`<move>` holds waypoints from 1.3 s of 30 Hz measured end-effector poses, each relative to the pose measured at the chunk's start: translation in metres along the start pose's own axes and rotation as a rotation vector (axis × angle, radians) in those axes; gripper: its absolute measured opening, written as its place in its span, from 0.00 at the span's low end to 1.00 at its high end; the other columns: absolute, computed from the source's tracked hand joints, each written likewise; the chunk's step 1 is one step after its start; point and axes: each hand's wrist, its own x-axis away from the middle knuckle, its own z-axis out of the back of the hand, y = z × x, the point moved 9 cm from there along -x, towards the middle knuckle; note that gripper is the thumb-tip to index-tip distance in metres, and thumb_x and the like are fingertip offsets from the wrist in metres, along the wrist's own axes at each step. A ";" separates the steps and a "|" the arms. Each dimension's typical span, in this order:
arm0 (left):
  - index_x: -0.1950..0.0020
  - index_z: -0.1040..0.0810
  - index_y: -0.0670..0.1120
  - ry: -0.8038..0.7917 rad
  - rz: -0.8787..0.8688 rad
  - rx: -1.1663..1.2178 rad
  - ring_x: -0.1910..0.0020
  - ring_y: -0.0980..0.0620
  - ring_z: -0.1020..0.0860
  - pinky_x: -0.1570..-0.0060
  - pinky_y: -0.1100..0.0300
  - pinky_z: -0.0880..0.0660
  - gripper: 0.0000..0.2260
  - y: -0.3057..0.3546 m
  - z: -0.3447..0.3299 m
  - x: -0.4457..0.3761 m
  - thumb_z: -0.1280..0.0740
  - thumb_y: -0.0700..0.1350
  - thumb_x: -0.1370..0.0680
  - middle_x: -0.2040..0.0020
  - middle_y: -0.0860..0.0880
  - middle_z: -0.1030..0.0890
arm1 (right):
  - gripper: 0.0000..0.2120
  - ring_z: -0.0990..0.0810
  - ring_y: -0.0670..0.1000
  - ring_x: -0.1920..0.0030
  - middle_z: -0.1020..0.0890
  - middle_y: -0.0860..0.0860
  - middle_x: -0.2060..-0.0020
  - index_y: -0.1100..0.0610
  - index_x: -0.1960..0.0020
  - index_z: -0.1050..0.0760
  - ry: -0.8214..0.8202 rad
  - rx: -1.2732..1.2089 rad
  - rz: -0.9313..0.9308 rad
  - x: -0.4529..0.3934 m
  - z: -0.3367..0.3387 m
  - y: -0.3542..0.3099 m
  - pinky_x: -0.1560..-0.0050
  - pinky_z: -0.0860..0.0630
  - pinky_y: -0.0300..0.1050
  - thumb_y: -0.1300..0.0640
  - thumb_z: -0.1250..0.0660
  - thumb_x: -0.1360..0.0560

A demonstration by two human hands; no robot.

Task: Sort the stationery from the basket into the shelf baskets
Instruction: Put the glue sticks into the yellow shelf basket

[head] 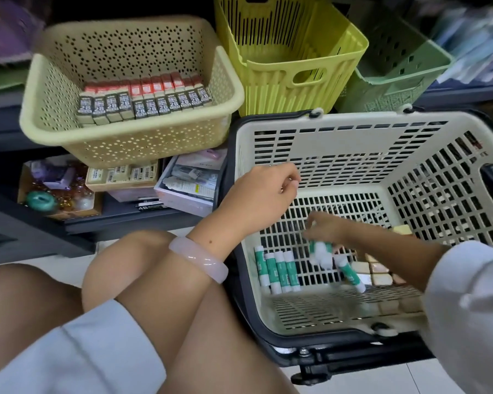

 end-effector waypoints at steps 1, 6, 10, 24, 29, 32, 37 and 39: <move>0.46 0.24 0.47 0.024 0.008 0.062 0.54 0.51 0.23 0.52 0.55 0.25 0.08 0.000 0.003 0.000 0.41 0.44 0.21 0.53 0.51 0.21 | 0.13 0.27 0.46 0.70 0.24 0.53 0.62 0.62 0.42 0.31 0.016 -0.109 0.034 0.008 0.016 -0.016 0.73 0.29 0.37 0.56 0.40 0.23; 0.34 0.32 0.47 0.180 0.226 0.577 0.45 0.58 0.27 0.46 0.69 0.30 0.16 -0.014 0.021 0.005 0.39 0.46 0.21 0.36 0.50 0.28 | 0.07 0.27 0.44 0.73 0.25 0.50 0.66 0.51 0.55 0.27 0.206 -0.387 0.284 0.064 0.088 -0.106 0.78 0.34 0.29 0.62 0.39 0.27; 0.32 0.34 0.46 -0.013 0.383 1.322 0.42 0.47 0.23 0.40 0.49 0.26 0.18 -0.008 0.013 0.014 0.41 0.50 0.20 0.36 0.42 0.25 | 0.08 0.24 0.43 0.73 0.24 0.50 0.66 0.50 0.55 0.28 0.207 -0.556 0.544 0.102 0.091 -0.177 0.74 0.28 0.33 0.62 0.41 0.24; 0.39 0.27 0.43 0.079 0.259 1.568 0.57 0.46 0.18 0.59 0.50 0.20 0.19 -0.023 0.109 0.059 0.35 0.46 0.29 0.49 0.42 0.20 | 0.16 0.31 0.44 0.61 0.29 0.53 0.59 0.68 0.45 0.31 0.409 -0.261 0.960 0.163 0.060 -0.302 0.62 0.34 0.31 0.57 0.50 0.18; 0.46 0.27 0.47 0.198 0.222 1.578 0.67 0.51 0.20 0.68 0.58 0.22 0.06 -0.041 0.136 0.073 0.40 0.44 0.22 0.59 0.47 0.20 | 0.12 0.28 0.38 0.62 0.26 0.43 0.59 0.56 0.40 0.30 0.471 -0.246 0.991 0.162 0.045 -0.319 0.60 0.29 0.35 0.57 0.47 0.19; 0.45 0.26 0.46 0.265 0.234 1.574 0.66 0.51 0.21 0.68 0.60 0.23 0.08 -0.053 0.149 0.077 0.41 0.45 0.21 0.58 0.46 0.21 | 0.14 0.26 0.42 0.50 0.24 0.48 0.47 0.56 0.35 0.30 0.578 -0.172 1.048 0.165 0.044 -0.327 0.48 0.27 0.43 0.59 0.44 0.20; 0.43 0.27 0.46 0.352 0.183 1.576 0.66 0.54 0.19 0.67 0.60 0.23 0.08 -0.067 0.174 0.057 0.43 0.44 0.20 0.62 0.49 0.18 | 0.13 0.26 0.48 0.45 0.25 0.56 0.46 0.62 0.43 0.23 0.772 -0.025 1.285 0.175 0.059 -0.345 0.43 0.29 0.41 0.68 0.40 0.25; 0.42 0.27 0.46 0.384 0.172 1.570 0.65 0.55 0.19 0.68 0.61 0.23 0.09 -0.074 0.185 0.044 0.43 0.43 0.20 0.62 0.50 0.18 | 0.14 0.26 0.50 0.44 0.25 0.57 0.44 0.62 0.42 0.23 0.761 0.018 1.302 0.165 0.068 -0.352 0.42 0.28 0.43 0.67 0.40 0.26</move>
